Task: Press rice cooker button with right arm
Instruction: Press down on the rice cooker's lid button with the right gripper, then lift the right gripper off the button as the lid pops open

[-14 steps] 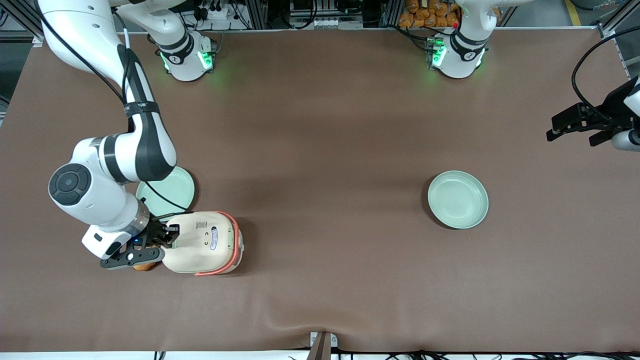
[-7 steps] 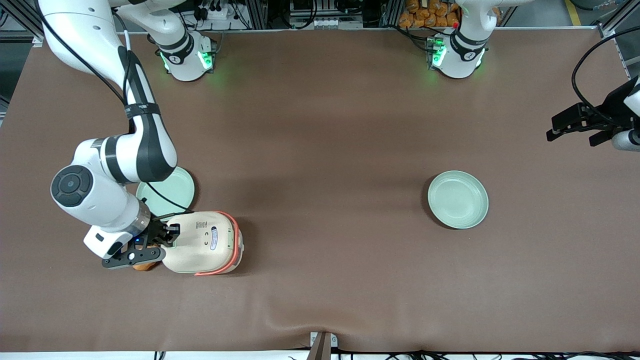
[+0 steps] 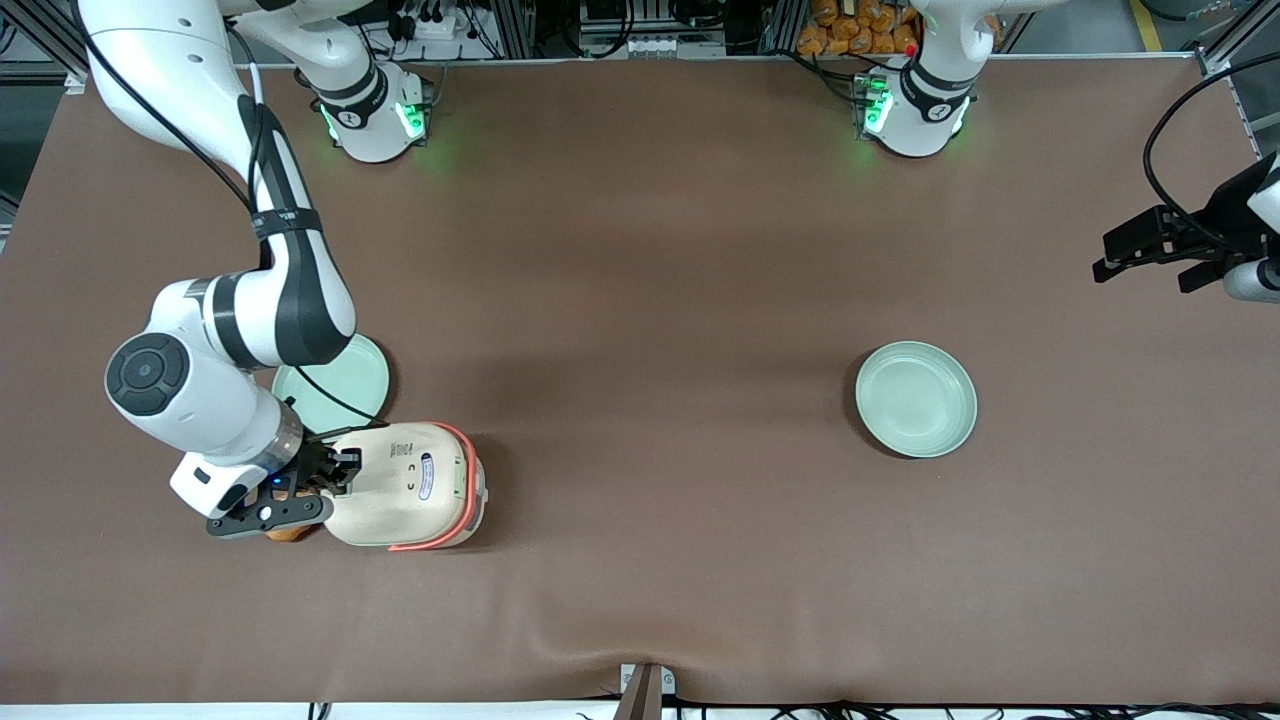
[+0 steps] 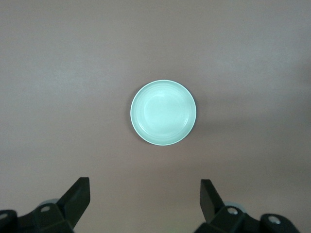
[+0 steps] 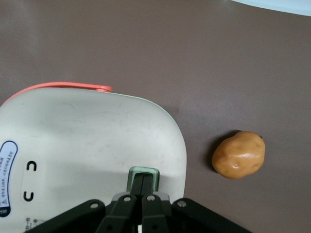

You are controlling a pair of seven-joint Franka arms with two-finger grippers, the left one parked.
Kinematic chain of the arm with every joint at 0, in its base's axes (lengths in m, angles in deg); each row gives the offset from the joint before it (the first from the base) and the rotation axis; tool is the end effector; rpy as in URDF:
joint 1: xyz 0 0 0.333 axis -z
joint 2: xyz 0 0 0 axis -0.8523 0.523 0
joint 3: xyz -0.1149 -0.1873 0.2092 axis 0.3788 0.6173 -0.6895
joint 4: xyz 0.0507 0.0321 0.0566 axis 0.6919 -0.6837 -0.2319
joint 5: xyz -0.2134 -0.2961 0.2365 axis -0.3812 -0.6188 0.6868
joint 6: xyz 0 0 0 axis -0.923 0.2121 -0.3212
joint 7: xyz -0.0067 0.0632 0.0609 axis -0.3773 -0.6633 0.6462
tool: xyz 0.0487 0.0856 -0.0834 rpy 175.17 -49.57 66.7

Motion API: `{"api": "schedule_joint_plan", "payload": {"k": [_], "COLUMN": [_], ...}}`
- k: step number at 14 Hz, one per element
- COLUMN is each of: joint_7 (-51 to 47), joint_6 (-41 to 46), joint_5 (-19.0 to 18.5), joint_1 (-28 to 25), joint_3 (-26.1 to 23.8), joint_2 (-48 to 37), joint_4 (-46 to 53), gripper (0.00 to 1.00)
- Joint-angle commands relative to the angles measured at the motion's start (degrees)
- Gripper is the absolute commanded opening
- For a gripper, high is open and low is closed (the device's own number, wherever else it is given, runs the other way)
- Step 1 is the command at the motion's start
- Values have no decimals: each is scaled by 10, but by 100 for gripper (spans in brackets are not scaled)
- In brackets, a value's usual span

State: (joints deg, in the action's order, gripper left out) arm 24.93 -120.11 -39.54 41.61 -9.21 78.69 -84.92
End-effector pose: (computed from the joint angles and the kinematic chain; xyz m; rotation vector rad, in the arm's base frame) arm 0.7428 0.1190 0.3116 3.1193 0.2899 0.1933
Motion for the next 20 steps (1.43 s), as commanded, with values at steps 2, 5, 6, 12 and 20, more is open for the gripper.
{"api": "schedule_joint_plan", "payload": {"k": [2, 5, 6, 12, 20], "joint_7": [10, 8, 6, 2, 5], "joint_6": [-8, -4, -2, 83, 134], "joint_5": [-5, -2, 0, 7, 6], "joint_1": [8, 7, 8, 8, 8], "joint_3": [-3, -3, -3, -8, -12], "joint_2": [11, -5, -16, -97, -160], "joint_4": [-2, 8, 9, 9, 8], "gripper": [0, 0, 1, 30, 100]}}
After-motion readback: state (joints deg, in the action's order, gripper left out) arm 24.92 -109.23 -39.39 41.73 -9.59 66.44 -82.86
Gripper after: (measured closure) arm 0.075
